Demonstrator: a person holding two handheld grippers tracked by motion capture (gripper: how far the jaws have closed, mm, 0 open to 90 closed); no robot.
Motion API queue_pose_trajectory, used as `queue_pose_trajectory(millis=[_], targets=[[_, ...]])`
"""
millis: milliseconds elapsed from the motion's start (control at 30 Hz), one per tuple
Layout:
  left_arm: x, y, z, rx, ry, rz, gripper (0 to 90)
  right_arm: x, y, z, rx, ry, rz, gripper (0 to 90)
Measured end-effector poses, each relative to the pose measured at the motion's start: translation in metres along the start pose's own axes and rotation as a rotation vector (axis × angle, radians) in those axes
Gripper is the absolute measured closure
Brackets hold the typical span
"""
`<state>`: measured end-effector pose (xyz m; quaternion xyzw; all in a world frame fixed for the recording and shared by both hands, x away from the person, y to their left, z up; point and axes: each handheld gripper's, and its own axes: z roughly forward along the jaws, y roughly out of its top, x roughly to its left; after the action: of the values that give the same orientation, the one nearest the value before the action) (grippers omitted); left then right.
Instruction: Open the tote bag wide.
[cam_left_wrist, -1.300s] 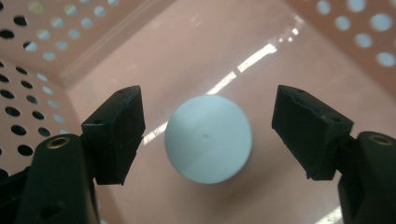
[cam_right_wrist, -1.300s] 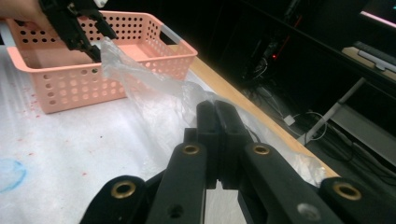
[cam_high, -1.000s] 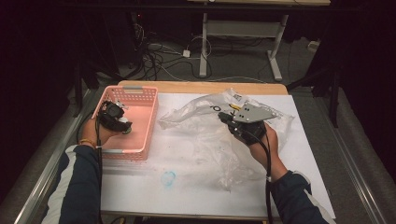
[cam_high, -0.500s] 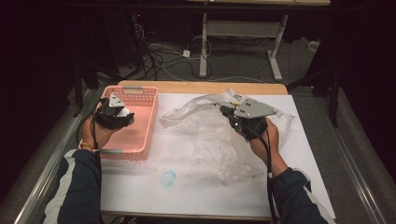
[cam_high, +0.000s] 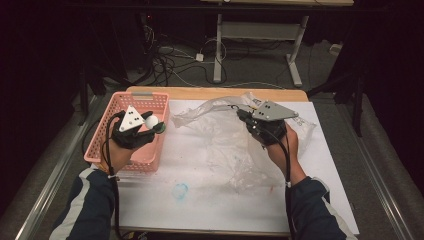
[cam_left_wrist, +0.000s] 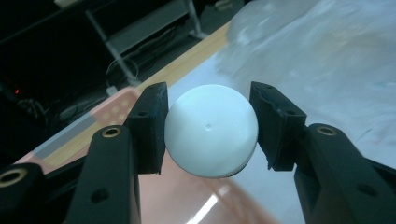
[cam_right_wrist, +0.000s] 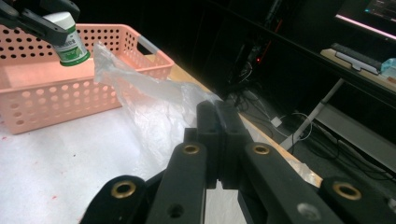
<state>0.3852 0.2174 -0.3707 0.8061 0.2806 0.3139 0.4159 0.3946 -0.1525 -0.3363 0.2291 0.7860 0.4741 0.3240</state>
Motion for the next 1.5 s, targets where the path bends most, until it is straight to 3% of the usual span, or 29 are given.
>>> queue_pose_trajectory(millis=[100, 267, 533, 667, 900, 1033, 1233, 1300, 1500], targets=[[-0.014, 0.007, -0.001, -0.037, -0.022, 0.018, 48.1, 0.003, -0.002, 0.002, 0.003, 0.014, -0.002, 90.0], [-0.033, 0.021, -0.007, -0.081, -0.035, 0.083, 48.1, 0.006, -0.003, 0.005, 0.007, 0.026, 0.007, 90.0], [-0.066, 0.038, -0.005, -0.138, -0.111, 0.148, 48.0, 0.006, -0.003, 0.009, 0.005, 0.027, 0.001, 90.0], [-0.090, 0.043, 0.010, -0.134, -0.149, 0.210, 48.0, 0.006, -0.001, 0.009, -0.002, 0.031, 0.009, 90.0], [-0.118, 0.037, 0.057, -0.065, -0.190, 0.266, 48.0, 0.010, 0.003, 0.007, -0.018, 0.040, 0.012, 90.0], [-0.122, 0.033, 0.081, -0.043, -0.207, 0.243, 48.0, 0.011, 0.002, 0.009, -0.013, 0.046, 0.015, 90.0], [-0.126, 0.026, 0.119, -0.004, -0.191, 0.259, 48.0, 0.011, 0.000, 0.012, 0.003, 0.066, 0.022, 90.0], [-0.124, 0.023, 0.132, -0.006, -0.219, 0.200, 48.0, 0.011, -0.001, 0.013, 0.014, 0.072, 0.021, 90.0], [-0.134, 0.022, 0.163, -0.017, -0.211, 0.151, 47.9, 0.012, -0.004, 0.018, 0.034, 0.090, 0.022, 90.0]])
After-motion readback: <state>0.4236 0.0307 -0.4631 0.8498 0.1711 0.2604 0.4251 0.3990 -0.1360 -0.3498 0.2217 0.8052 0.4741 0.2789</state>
